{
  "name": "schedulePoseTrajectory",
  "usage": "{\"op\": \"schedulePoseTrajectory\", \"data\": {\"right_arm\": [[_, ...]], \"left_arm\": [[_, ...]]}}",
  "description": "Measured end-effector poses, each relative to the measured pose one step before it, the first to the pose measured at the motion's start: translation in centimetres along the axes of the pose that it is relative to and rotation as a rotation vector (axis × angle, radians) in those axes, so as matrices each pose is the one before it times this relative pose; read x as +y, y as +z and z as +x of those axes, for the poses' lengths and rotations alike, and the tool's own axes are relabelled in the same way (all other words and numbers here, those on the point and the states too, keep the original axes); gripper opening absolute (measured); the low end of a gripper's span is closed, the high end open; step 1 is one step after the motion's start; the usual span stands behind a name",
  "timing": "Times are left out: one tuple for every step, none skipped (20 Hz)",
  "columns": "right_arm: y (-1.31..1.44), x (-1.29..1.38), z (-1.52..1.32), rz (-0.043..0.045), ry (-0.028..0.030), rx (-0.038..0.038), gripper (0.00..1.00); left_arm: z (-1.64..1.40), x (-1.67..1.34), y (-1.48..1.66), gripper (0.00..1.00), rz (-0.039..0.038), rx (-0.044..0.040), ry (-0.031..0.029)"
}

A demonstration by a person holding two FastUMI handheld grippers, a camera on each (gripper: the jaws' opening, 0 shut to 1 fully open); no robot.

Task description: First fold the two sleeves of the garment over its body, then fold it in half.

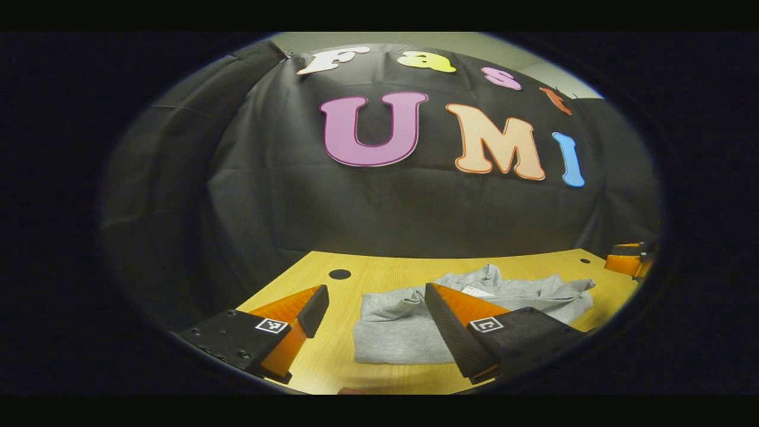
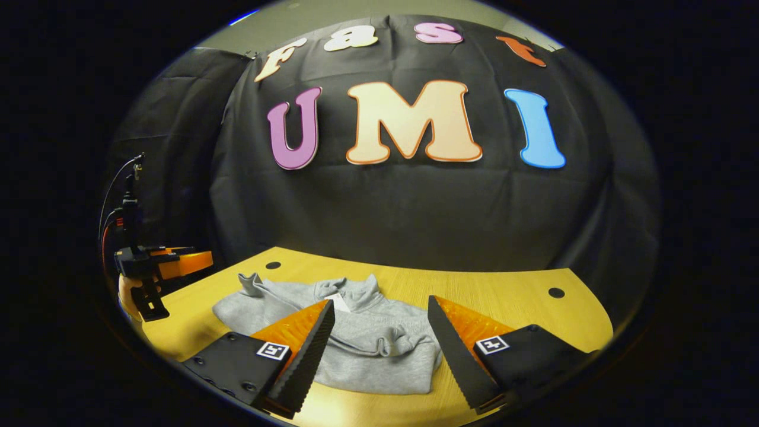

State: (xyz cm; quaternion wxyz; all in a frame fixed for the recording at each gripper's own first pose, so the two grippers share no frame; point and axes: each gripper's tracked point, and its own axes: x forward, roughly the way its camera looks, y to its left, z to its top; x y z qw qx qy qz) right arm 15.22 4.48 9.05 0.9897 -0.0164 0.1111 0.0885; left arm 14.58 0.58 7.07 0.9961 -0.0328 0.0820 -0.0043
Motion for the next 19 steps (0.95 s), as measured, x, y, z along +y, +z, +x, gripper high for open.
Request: {"op": "schedulePoseTrajectory", "data": {"right_arm": [[0.374,0.459,-0.968,0.00036,0.00240,-0.02894,0.98],[0.217,0.577,-1.043,-0.00186,0.00460,-0.02338,0.98],[-0.143,0.537,-1.079,-0.00004,0.00176,-0.01871,0.94],[-0.297,0.460,-1.150,0.00513,0.00179,-0.01735,0.98],[-0.312,0.614,-1.026,0.00562,0.00607,-0.01653,0.98],[-0.307,0.499,-1.035,0.00733,0.00367,-0.01513,0.98],[-0.470,0.362,-1.083,0.00557,0.00572,-0.01199,0.97],[-0.136,0.425,-0.972,0.00582,0.00225,-0.01581,0.97],[0.061,0.055,-0.691,0.00707,-0.00518,-0.02157,0.97],[0.202,0.407,-0.694,0.00089,0.00665,-0.02153,0.97],[-0.926,-0.456,0.222,-0.00855,0.00106,-0.01226,0.94],[0.058,-0.040,-0.488,-0.01441,-0.00106,-0.00949,0.97],[-0.007,-0.097,-0.501,-0.01306,-0.00465,-0.00649,0.97],[-0.089,0.040,-0.255,-0.00858,-0.00112,-0.00339,0.97],[-0.329,0.103,-0.335,-0.00156,-0.00085,-0.00265,0.97],[-0.261,0.043,-0.173,0.00150,0.00075,0.00074,0.94],[-0.304,-0.060,-0.063,0.00336,-0.00100,0.00540,0.97],[-0.247,-0.076,-0.012,0.00888,-0.00012,0.00293,0.97],[-0.123,0.018,0.090,0.01242,0.00184,0.00078,0.97]], "left_arm": [[-1.226,-0.237,0.674,0.95,-0.00263,-0.02312,-0.00713],[-1.305,-0.142,0.577,0.95,-0.00052,-0.02303,-0.00279],[-1.217,-0.072,0.557,0.95,0.00441,-0.03159,0.00162],[-1.189,-0.072,0.242,0.95,0.00932,-0.02405,0.00019],[-1.277,-0.135,0.132,0.94,0.01128,-0.01858,-0.00188],[-1.142,-0.213,0.014,0.94,0.00590,-0.01905,-0.00190],[-1.086,-0.302,0.056,0.94,0.00320,-0.01676,-0.00735],[-0.756,-0.315,-0.236,0.94,0.00549,-0.01948,-0.00569],[-0.856,-0.172,-0.429,0.94,-0.00222,-0.00585,-0.00216],[-0.763,-0.444,-0.224,0.94,-0.00466,-0.01118,-0.00970],[-0.805,-0.456,-0.259,0.94,-0.00439,-0.00237,-0.01123],[-0.511,-0.311,-0.298,0.94,-0.00038,-0.00242,-0.00987],[-0.450,-0.182,-0.115,0.94,0.00558,-0.00588,-0.00432],[-0.217,0.018,-0.005,0.94,0.00999,-0.00670,0.00106],[-0.218,0.072,-0.036,0.94,0.01210,-0.00987,0.00678],[-0.069,0.196,-0.149,0.94,0.01212,-0.00464,0.01105],[-0.037,0.021,-0.178,0.94,0.00485,0.00054,0.00726],[0.018,-0.295,-0.198,0.94,0.00597,0.01010,-0.00649],[-0.105,-0.069,-0.167,0.94,0.00047,0.00331,-0.00090]]}}
